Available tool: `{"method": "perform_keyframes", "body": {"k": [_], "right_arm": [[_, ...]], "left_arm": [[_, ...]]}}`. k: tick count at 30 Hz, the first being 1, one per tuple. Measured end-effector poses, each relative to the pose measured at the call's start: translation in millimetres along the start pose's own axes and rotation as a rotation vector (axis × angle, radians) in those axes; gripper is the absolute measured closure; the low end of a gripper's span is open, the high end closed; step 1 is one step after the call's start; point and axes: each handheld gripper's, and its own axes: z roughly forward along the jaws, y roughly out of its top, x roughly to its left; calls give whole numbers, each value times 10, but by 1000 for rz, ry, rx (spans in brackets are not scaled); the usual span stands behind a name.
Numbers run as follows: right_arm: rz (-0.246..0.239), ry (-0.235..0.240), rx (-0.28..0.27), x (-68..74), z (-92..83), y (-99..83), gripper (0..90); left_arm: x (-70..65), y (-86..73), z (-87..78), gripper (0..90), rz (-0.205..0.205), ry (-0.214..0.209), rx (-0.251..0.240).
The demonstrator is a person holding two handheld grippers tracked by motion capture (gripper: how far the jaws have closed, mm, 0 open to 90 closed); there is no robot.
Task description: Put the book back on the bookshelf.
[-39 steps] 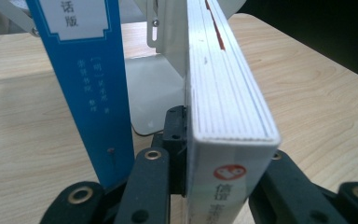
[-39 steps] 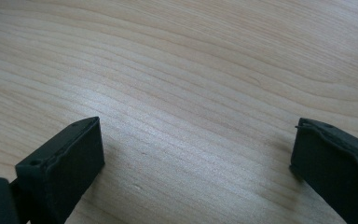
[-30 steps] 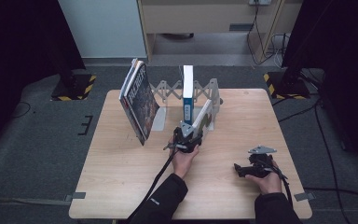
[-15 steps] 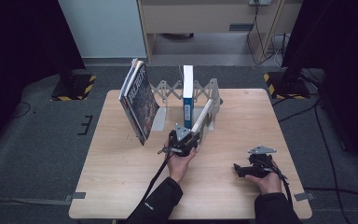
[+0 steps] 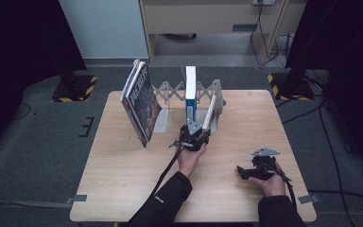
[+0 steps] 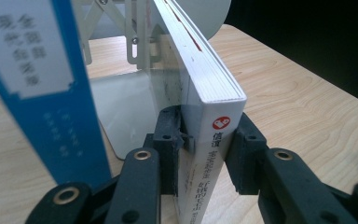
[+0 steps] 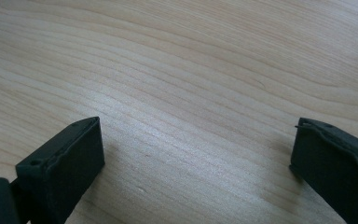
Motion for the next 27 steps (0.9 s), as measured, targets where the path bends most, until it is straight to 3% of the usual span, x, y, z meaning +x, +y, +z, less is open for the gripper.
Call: {"method": "perform_keyframes", "body": {"k": [7, 15, 23, 27], "right_arm": [[-1, 2, 1, -1, -1, 1, 28], [-2, 3, 2, -2, -1, 1, 28], [-3, 4, 1, -3, -1, 1, 28], [-3, 4, 1, -3, -1, 1, 28]], "left_arm": [[22, 77, 151, 649, -12, -23, 11], [9, 142, 277, 603, 30, -66, 28], [-8, 194, 348, 593, 38, -56, 43], [-6, 176, 317, 594, 51, -77, 40]]}}
